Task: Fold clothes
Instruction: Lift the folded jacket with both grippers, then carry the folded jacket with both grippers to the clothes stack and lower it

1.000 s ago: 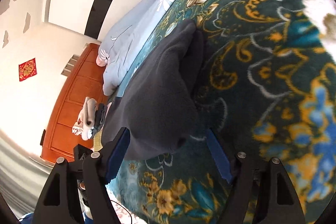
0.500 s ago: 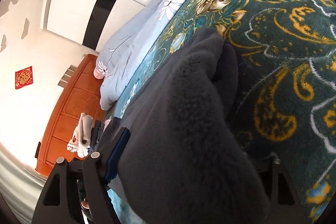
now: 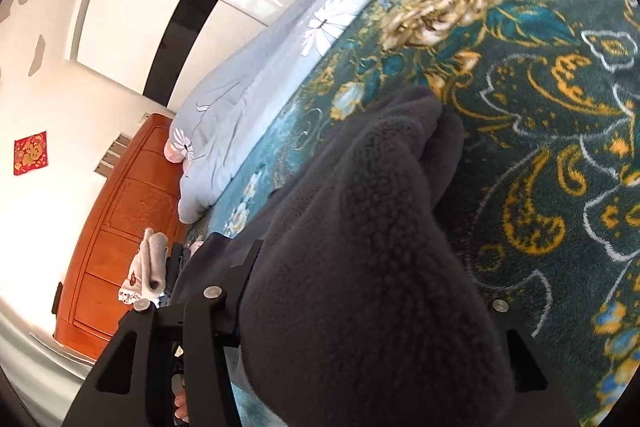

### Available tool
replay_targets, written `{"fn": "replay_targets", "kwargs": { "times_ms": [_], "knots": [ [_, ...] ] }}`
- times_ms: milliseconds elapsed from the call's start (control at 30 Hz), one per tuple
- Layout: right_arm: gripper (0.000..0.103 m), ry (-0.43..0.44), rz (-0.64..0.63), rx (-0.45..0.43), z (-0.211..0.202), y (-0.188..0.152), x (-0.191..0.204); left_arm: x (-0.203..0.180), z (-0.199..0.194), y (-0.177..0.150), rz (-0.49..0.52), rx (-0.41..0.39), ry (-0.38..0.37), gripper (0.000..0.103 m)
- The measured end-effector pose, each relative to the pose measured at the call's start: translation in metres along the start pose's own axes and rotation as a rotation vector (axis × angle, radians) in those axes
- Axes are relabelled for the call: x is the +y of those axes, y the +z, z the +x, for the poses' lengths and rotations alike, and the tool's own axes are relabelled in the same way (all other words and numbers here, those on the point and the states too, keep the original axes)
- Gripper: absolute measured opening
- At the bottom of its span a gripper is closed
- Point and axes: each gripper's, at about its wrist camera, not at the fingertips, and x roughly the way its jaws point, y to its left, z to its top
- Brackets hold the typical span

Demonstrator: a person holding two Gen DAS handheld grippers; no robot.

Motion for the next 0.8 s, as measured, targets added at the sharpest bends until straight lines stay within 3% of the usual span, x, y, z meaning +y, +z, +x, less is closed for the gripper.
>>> {"fn": "replay_targets", "kwargs": {
  "times_ms": [200,300,400,600,733,800],
  "knots": [
    [0.054,0.080,-0.107,-0.011,-0.012,-0.006,0.058,-0.009,-0.069,0.032,0.109,-0.081,-0.059,0.049],
    [0.054,0.135,-0.138,0.002,0.000,-0.012,0.092,0.000,-0.111,0.057,0.155,-0.132,-0.052,0.049],
    [0.054,0.205,-0.166,0.036,0.034,-0.021,0.137,0.019,-0.165,0.072,0.193,-0.209,-0.019,0.049],
    [0.054,0.340,-0.233,0.137,0.117,-0.052,0.219,0.070,-0.261,0.088,0.257,-0.375,0.119,0.049],
    [0.054,0.390,-0.302,0.143,0.163,-0.086,0.255,0.129,-0.282,0.096,0.204,-0.410,0.182,0.049],
    [0.054,0.351,-0.304,0.190,0.178,-0.119,0.254,0.144,-0.281,0.093,0.173,-0.415,0.179,0.049]
  ]
}}
